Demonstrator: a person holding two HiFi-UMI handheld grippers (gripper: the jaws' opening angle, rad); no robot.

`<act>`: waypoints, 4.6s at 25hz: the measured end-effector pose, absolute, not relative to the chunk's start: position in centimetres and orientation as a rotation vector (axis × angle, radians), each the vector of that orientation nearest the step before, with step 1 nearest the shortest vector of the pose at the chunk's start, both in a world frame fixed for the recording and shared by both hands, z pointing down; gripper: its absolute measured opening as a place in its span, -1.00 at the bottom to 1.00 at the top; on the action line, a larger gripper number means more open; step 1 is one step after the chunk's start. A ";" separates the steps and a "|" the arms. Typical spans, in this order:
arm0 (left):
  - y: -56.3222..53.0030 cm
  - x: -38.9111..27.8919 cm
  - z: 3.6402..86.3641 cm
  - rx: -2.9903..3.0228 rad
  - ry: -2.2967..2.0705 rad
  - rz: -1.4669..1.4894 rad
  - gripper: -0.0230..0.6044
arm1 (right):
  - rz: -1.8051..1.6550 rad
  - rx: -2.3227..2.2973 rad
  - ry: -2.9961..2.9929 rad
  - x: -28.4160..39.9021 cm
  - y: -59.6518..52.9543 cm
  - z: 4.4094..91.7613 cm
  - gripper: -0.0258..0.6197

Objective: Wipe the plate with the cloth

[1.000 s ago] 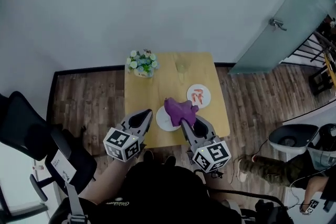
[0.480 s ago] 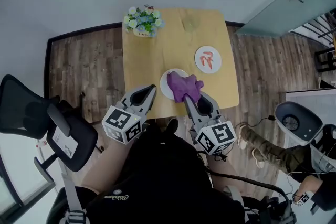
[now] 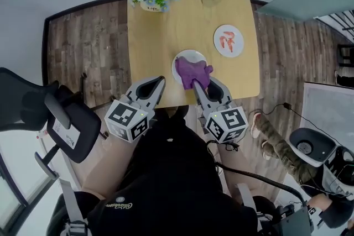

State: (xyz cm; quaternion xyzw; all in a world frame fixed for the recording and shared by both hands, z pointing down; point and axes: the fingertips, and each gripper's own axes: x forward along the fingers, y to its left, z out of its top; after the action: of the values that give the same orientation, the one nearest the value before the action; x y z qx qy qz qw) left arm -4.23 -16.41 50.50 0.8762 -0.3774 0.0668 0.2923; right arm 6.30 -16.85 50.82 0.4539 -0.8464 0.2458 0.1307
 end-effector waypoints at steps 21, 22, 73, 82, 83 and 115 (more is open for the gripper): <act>-15.6 -5.2 51.7 2.315 -1.029 0.202 -0.93 | 0.543 1.073 -2.132 4.7 -22.6 64.1 -0.60; -15.6 -5.2 51.7 2.316 -1.027 0.202 -0.93 | 0.543 1.068 -2.129 4.6 -22.5 64.2 -0.60; -15.7 -3.5 51.6 2.325 -0.967 0.195 -0.93 | 0.532 1.041 -2.036 7.5 -19.2 64.1 -0.60; -15.7 -2.3 51.5 2.340 -0.939 0.192 -0.93 | 0.606 0.954 -2.041 7.3 -12.5 64.3 -0.59; -15.7 -2.2 51.5 2.342 -0.936 0.193 -0.93 | 0.617 0.941 -2.039 7.3 -11.8 64.5 -0.60; -15.7 -2.8 51.7 2.334 -0.940 0.199 -0.93 | 0.541 1.092 -1.971 11.9 -18.4 63.8 -0.60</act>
State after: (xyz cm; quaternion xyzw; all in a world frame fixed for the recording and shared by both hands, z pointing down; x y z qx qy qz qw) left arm -2.82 -15.67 51.68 0.8810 -0.3549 0.0751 0.3037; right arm 11.94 -18.41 63.75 0.4318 -0.7794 0.2137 0.4004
